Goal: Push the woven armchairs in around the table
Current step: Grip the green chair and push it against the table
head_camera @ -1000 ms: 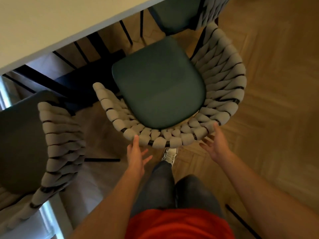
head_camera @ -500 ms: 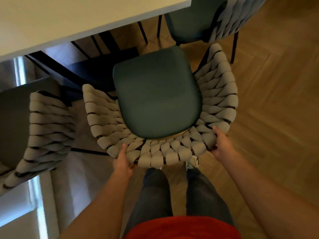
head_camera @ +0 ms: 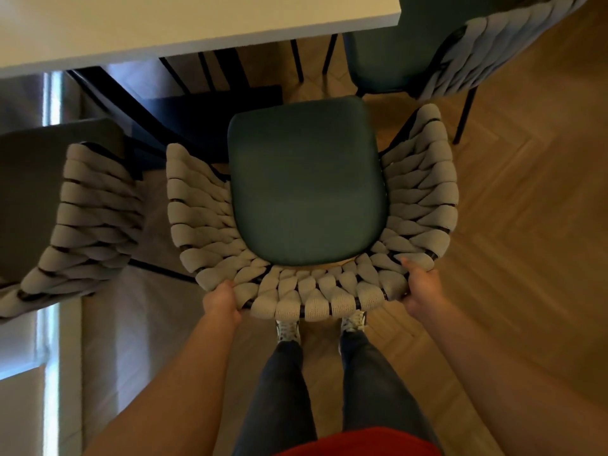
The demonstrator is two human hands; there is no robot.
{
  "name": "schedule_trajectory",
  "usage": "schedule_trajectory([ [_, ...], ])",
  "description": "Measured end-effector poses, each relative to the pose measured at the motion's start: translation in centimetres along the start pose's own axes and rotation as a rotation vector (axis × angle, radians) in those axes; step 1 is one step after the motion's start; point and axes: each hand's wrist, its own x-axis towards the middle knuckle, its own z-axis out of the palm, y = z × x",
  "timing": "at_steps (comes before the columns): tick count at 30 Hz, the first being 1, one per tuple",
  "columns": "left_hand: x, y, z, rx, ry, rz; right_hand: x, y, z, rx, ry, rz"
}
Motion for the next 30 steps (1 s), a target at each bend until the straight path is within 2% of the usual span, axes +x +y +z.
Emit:
schedule_trajectory([
  [9,2.3,2.0,-4.2,0.039,0.018,0.009,-2.2,3.8,2.5,0.041,-0.051,-0.020],
  [14,3.7,3.5,-6.1,0.061,0.009,0.017,-2.7,5.7,4.3,0.010,-0.012,0.010],
  [30,7.6,8.4,-9.3,0.044,0.043,0.016,-4.0,8.0,10.4,-0.030,-0.018,0.048],
])
